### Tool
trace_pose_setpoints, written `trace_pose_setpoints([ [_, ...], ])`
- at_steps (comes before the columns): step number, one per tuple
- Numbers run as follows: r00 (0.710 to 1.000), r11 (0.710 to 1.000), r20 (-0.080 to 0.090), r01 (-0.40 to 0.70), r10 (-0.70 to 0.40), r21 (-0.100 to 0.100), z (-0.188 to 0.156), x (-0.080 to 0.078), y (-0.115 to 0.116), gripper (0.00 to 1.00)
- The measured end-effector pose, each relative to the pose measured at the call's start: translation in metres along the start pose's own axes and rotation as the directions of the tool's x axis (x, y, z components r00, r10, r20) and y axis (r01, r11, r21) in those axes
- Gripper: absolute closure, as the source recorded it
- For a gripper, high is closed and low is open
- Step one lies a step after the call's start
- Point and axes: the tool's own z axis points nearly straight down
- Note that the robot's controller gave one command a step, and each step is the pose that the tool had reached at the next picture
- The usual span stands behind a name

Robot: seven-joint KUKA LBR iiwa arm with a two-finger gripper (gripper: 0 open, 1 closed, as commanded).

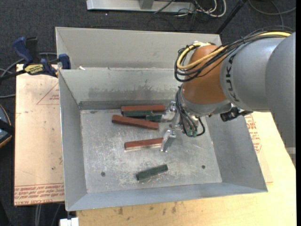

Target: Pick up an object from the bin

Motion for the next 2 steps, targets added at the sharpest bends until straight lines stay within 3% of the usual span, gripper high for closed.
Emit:
trace_pose_setpoints([
  [1,0.99,0.99,-0.005,0.138,-0.138,-0.001,0.0395,-0.0588,0.0139,0.0],
  [2,0.99,0.99,0.012,0.144,-0.144,-0.003,0.0451,-0.0612,0.016,1.0],
])
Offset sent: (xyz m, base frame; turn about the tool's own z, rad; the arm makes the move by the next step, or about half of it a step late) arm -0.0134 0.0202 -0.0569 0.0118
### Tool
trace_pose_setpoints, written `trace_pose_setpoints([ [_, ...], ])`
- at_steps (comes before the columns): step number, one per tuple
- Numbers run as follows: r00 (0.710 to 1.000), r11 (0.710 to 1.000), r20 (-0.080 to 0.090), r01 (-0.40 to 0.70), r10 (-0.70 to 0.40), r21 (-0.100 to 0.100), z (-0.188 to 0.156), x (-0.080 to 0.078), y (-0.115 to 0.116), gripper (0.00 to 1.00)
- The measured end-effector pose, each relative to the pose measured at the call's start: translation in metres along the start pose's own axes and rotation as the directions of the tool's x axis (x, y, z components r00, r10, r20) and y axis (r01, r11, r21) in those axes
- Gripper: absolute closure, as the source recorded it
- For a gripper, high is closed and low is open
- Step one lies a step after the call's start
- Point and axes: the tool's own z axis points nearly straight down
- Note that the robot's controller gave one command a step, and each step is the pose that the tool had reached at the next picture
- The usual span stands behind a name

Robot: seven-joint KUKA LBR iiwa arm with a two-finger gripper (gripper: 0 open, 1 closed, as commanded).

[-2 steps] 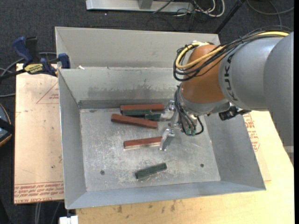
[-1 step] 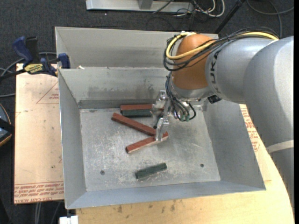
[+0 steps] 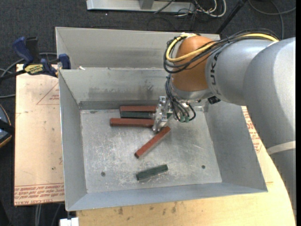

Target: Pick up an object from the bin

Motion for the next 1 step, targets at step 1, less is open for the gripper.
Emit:
trace_pose_setpoints([
  [1,1.0,1.0,0.0,0.0,0.0,0.0,0.0,0.0,0.0,1.0],
])
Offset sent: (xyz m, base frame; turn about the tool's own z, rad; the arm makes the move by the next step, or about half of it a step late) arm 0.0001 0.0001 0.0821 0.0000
